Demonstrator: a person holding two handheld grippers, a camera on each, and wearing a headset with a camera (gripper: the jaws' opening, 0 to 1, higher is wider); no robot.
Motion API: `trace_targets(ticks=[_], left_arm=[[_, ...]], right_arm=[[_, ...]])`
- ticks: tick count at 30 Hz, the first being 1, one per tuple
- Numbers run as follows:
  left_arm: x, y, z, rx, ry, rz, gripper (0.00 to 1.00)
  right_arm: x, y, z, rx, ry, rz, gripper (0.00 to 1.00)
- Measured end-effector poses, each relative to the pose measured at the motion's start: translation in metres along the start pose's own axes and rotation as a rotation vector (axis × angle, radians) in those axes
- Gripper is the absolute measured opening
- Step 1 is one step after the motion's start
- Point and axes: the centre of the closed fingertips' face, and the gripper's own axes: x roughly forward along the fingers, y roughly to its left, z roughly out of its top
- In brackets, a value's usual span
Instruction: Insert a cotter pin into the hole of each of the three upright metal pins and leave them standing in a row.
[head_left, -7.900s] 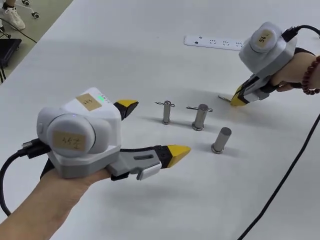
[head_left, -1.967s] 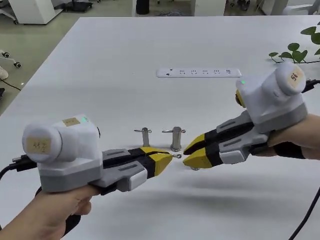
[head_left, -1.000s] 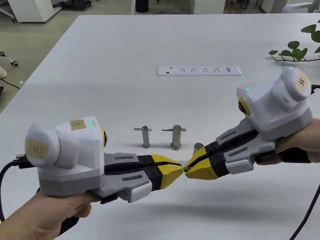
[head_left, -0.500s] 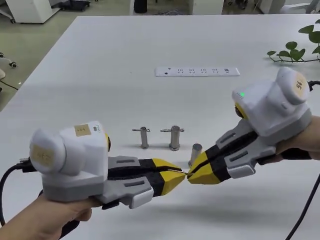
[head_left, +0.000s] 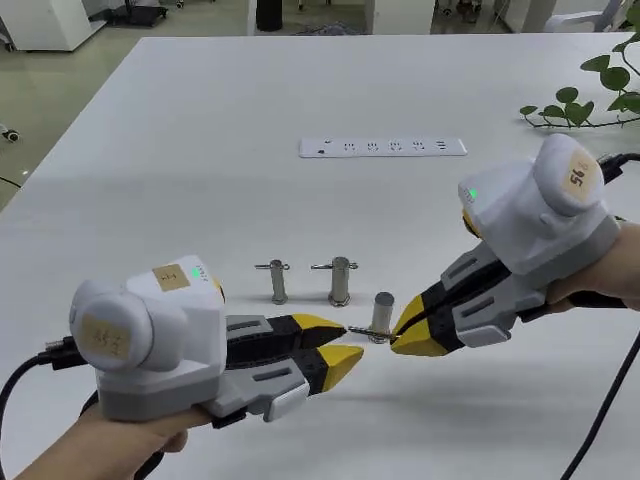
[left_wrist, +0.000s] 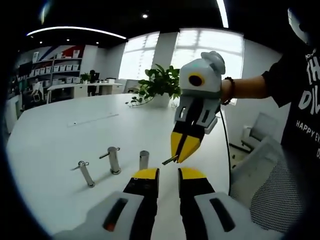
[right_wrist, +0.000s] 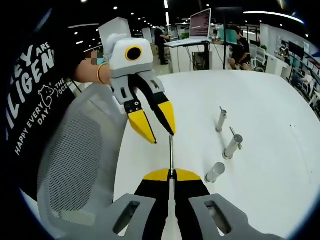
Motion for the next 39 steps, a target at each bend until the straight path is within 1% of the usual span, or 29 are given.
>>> trace_targets(ticks=[2, 4, 6, 9, 10, 12, 13, 16, 19, 21, 24, 27, 32, 36, 39], left_arm=[[0.002, 0.002, -0.001, -0.002, -0.002, 0.014, 0.14], [0.003, 0.007, -0.002, -0.002, -0.008, 0.046, 0.15], [0.006, 0.007, -0.003, -0.005, -0.007, 0.053, 0.14], [0.014, 0.01, -0.007, 0.001, 0.003, 0.077, 0.15], [0.016, 0.011, -0.007, -0.002, 0.0, 0.082, 0.15], [0.021, 0.014, -0.007, -0.004, -0.005, 0.105, 0.15], [0.023, 0.016, -0.007, 0.001, -0.005, 0.119, 0.15], [0.028, 0.021, -0.007, -0.004, -0.008, 0.148, 0.16], [0.033, 0.026, -0.008, -0.007, -0.002, 0.171, 0.17], [0.035, 0.029, -0.011, -0.009, 0.005, 0.184, 0.17], [0.039, 0.032, -0.014, -0.018, 0.015, 0.196, 0.16], [0.044, 0.034, -0.017, -0.019, 0.028, 0.203, 0.16], [0.053, 0.038, -0.021, -0.018, 0.045, 0.223, 0.16], [0.06, 0.043, -0.023, -0.017, 0.041, 0.24, 0.17], [0.066, 0.045, -0.024, -0.016, 0.041, 0.242, 0.19]], right_arm=[[-0.002, -0.004, -0.003, 0.017, 0.001, -0.009, 0.0], [-0.003, -0.007, -0.008, 0.015, 0.023, -0.026, 0.0], [-0.004, -0.01, -0.012, 0.024, 0.036, -0.036, 0.0], [-0.006, -0.018, -0.02, 0.034, 0.063, -0.065, 0.0], [-0.007, -0.019, -0.021, 0.038, 0.068, -0.069, 0.0], [-0.009, -0.023, -0.026, 0.043, 0.089, -0.092, 0.0], [-0.01, -0.026, -0.029, 0.061, 0.1, -0.106, 0.0], [-0.012, -0.032, -0.036, 0.07, 0.123, -0.131, 0.0], [-0.013, -0.037, -0.043, 0.084, 0.141, -0.149, 0.0], [-0.014, -0.039, -0.045, 0.077, 0.155, -0.161, 0.0], [-0.014, -0.039, -0.046, 0.078, 0.159, -0.159, 0.0], [-0.014, -0.042, -0.051, 0.078, 0.19, -0.172, 0.0], [-0.013, -0.049, -0.056, 0.066, 0.214, -0.193, 0.0], [-0.013, -0.055, -0.062, 0.073, 0.236, -0.208, 0.0], [-0.012, -0.058, -0.064, 0.07, 0.245, -0.207, 0.0]])
